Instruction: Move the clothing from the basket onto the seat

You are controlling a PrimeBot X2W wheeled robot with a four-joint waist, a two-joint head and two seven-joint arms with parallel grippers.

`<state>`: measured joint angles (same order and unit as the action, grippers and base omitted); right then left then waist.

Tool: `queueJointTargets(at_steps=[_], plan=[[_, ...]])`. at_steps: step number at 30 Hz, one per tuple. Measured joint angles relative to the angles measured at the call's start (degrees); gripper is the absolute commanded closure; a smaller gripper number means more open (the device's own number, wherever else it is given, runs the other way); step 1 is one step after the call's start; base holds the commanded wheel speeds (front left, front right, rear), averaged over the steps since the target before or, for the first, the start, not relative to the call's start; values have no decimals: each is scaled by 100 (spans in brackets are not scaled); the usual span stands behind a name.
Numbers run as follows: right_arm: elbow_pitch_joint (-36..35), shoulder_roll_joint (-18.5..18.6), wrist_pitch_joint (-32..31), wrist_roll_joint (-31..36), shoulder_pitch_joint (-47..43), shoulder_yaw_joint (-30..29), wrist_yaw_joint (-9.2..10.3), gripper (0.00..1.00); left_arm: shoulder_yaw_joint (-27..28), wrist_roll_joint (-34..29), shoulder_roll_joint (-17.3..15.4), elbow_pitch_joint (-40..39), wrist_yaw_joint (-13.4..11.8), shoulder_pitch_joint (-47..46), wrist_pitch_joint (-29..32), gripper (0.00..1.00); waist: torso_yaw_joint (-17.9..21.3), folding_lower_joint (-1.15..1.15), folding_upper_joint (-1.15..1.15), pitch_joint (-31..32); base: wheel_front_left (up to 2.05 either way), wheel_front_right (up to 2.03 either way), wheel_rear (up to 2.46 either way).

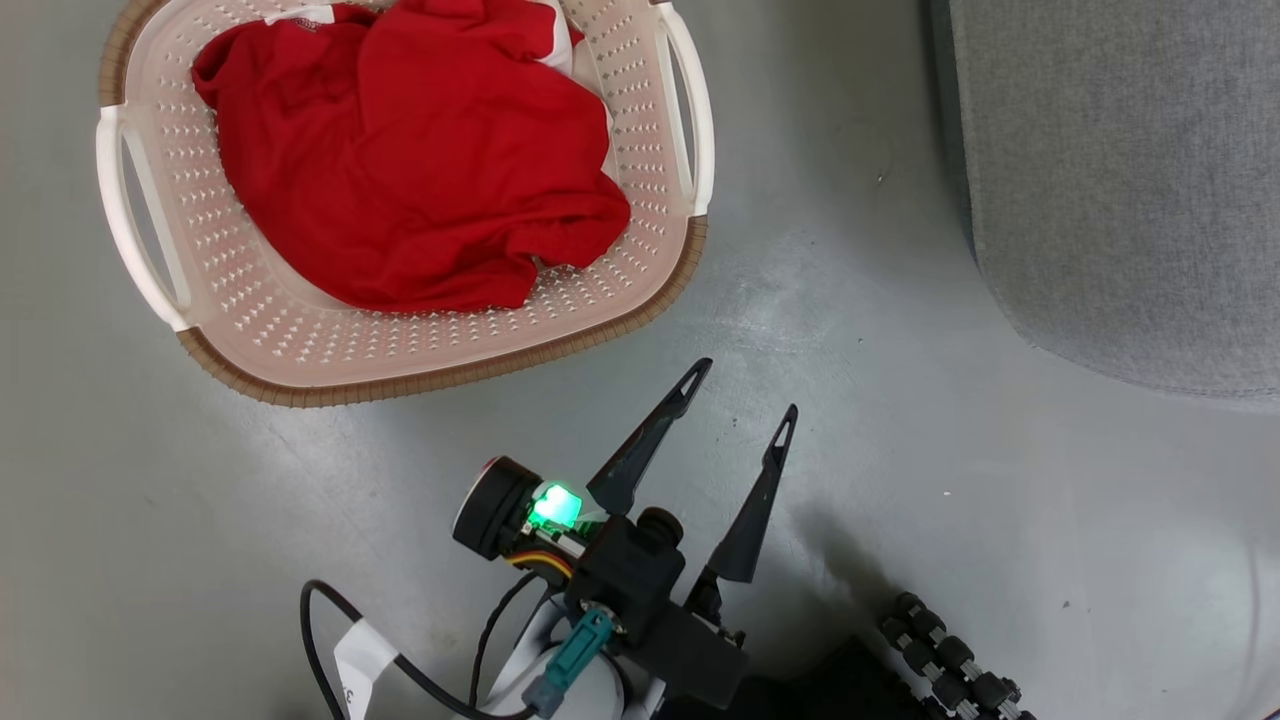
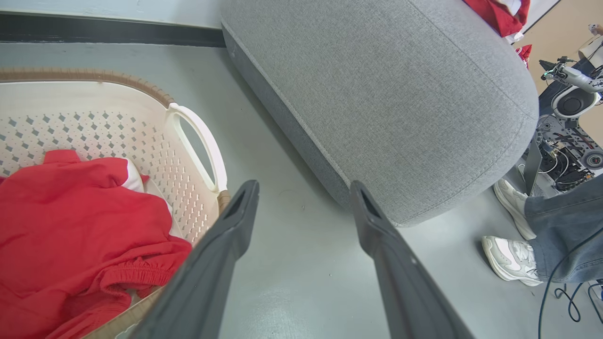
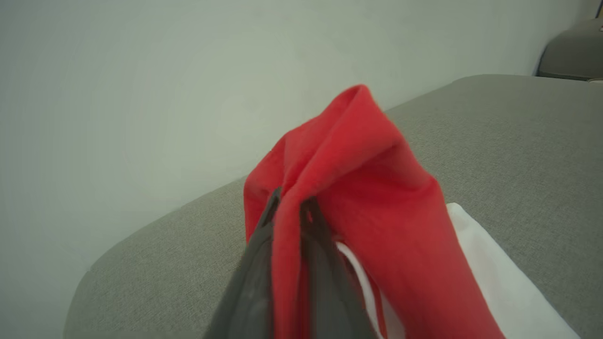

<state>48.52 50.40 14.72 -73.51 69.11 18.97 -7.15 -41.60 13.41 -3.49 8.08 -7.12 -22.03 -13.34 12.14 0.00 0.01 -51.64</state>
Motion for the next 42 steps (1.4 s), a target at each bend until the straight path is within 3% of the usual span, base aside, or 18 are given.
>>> queueJointTargets(at_steps=[13, 20, 30, 42], plan=[[-325, -124, 0, 255, -392, 557, 0, 0, -8, 499, 2, 198, 0, -176, -97, 0, -21, -1, 0, 405, 0, 0, 0], [-593, -334, -1, 442, -1124, 792, 0, 0, 392, 812, 4, 309, 0, -183, -98, 0, 45, -1, -1, 848, 0, 0, 0], [-1028, -474, -1, 494, -2522, 804, 0, 0, 822, 1177, 10, 296, 0, 64, -98, 0, 134, -2, -1, 1619, 0, 0, 0], [-1786, -1027, -1, 526, -3576, 608, 0, 0, 1152, 1547, 20, 348, 0, 392, -98, 0, -18, -2, -1, 2508, 0, 0, 0]])
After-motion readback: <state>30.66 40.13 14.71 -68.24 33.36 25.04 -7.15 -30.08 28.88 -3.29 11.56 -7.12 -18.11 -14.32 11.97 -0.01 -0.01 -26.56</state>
